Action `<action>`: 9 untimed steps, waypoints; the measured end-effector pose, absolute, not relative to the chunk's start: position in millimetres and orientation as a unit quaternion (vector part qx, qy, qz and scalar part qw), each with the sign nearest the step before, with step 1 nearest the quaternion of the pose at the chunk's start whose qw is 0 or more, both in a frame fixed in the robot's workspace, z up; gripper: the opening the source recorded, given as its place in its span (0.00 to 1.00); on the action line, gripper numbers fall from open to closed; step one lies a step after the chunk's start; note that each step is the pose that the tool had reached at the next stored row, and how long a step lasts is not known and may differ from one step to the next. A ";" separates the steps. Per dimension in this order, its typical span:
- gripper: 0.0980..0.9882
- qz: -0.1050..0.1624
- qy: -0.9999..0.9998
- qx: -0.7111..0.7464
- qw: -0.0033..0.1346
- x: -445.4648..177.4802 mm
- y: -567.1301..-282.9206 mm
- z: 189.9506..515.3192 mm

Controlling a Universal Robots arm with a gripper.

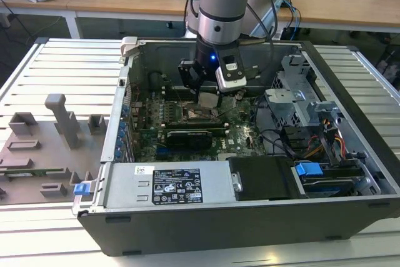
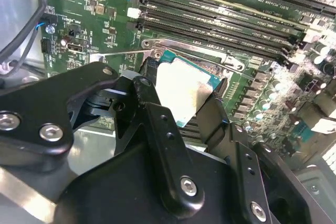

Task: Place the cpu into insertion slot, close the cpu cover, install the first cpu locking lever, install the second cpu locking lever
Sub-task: 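Place the cpu into insertion slot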

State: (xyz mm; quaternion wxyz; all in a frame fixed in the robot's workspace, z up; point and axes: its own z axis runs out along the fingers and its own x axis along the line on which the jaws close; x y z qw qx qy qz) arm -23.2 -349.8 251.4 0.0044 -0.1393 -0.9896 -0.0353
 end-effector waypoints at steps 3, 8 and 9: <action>0.50 -0.035 -0.988 -0.148 0.004 -23.4 -349.8 250.6; 0.50 -0.035 -0.987 -0.157 0.004 -23.5 -349.8 250.1; 0.50 -0.035 -0.987 -0.160 0.004 -23.5 -349.8 250.1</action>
